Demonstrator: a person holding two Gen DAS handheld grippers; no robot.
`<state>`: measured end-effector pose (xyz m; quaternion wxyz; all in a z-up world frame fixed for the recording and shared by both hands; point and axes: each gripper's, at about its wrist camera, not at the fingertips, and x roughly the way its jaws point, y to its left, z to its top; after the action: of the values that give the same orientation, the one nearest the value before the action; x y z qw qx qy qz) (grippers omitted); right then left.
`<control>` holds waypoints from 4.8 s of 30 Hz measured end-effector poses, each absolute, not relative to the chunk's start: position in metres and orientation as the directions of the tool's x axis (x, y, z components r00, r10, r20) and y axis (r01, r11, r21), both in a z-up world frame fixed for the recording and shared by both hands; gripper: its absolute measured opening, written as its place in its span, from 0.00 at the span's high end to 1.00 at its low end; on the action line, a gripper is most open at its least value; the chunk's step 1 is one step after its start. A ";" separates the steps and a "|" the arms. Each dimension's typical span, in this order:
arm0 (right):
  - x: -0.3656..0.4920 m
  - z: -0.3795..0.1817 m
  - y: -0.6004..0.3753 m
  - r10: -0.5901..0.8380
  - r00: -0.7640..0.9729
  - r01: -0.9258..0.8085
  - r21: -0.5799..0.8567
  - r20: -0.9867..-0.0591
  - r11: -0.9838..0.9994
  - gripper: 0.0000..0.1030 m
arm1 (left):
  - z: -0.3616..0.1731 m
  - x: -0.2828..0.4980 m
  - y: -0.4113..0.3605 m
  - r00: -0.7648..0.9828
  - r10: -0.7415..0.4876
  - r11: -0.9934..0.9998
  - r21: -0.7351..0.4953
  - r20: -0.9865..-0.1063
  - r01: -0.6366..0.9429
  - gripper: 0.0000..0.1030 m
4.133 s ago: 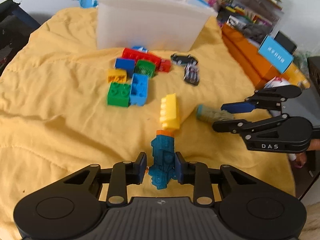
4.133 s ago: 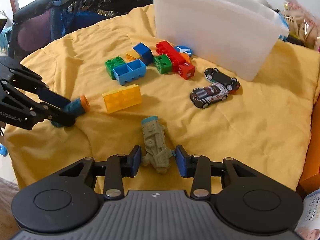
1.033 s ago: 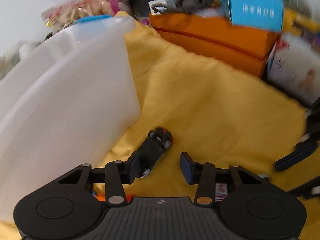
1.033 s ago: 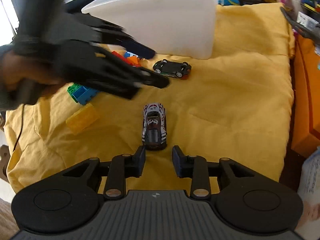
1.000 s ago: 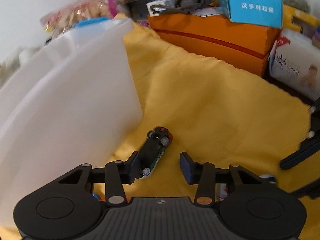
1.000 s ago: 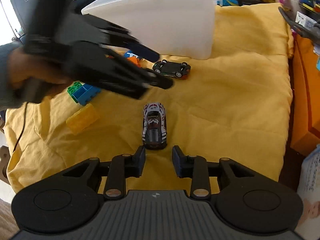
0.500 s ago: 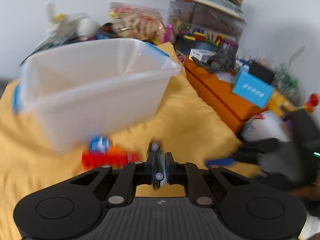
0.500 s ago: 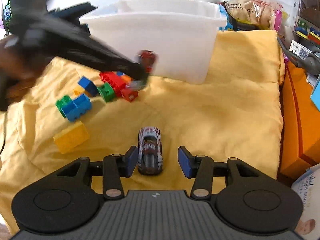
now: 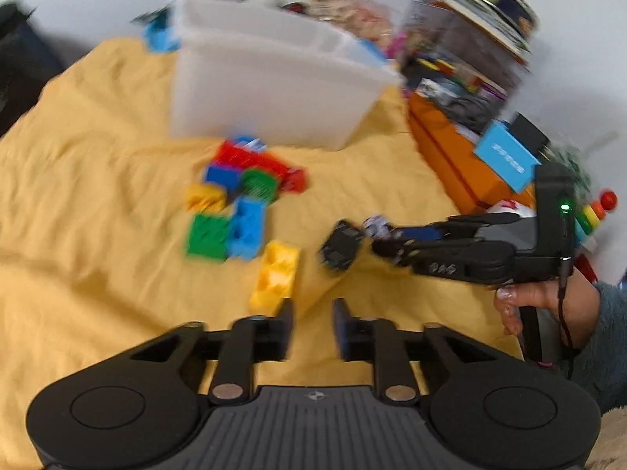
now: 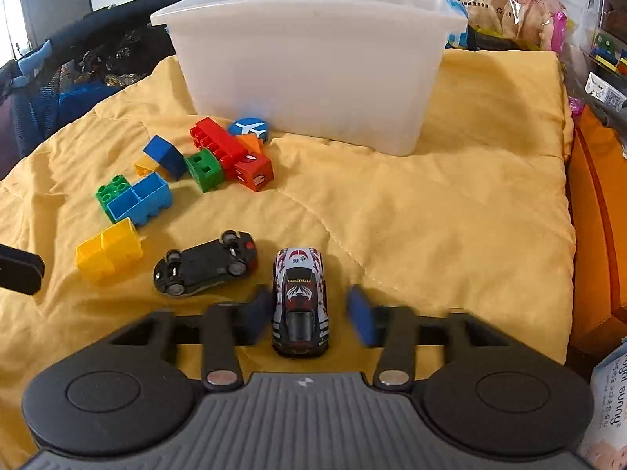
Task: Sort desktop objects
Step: 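Grasp the white race car with the right gripper while the left grasps the green car, then lift the green car with the left gripper while the right lifts the white car, then carry both cars over the white bin and open both grippers, then move both open grippers back toward the Duplo bricks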
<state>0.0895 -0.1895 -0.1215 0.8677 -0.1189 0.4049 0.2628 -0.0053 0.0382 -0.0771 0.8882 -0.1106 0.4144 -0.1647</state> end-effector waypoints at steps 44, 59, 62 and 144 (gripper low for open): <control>0.050 -0.117 -0.203 0.333 0.551 -0.527 -0.010 -0.765 0.850 0.67 | -0.102 0.037 -0.023 0.583 -0.284 0.948 -0.130 -0.761 0.291 0.45; 0.041 -0.119 -0.195 0.332 0.536 -0.578 -0.051 -0.776 0.814 0.68 | -0.087 0.032 -0.032 0.587 -0.296 0.929 -0.083 -0.753 0.362 0.68; 0.041 -0.109 -0.192 0.352 0.541 -0.581 -0.037 -0.764 0.813 0.68 | -0.058 0.034 -0.022 0.639 -0.318 0.930 -0.098 -0.701 0.355 0.68; 0.067 -0.098 -0.142 0.381 0.547 -0.480 0.093 -0.745 0.873 0.21 | -0.073 0.004 0.035 0.661 -0.073 0.997 -0.060 -0.747 0.043 0.29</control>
<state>0.0671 -0.1424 -0.0982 0.8775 -0.0608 0.4077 0.2450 0.0039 0.0350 -0.0732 0.9111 -0.0185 0.4106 -0.0319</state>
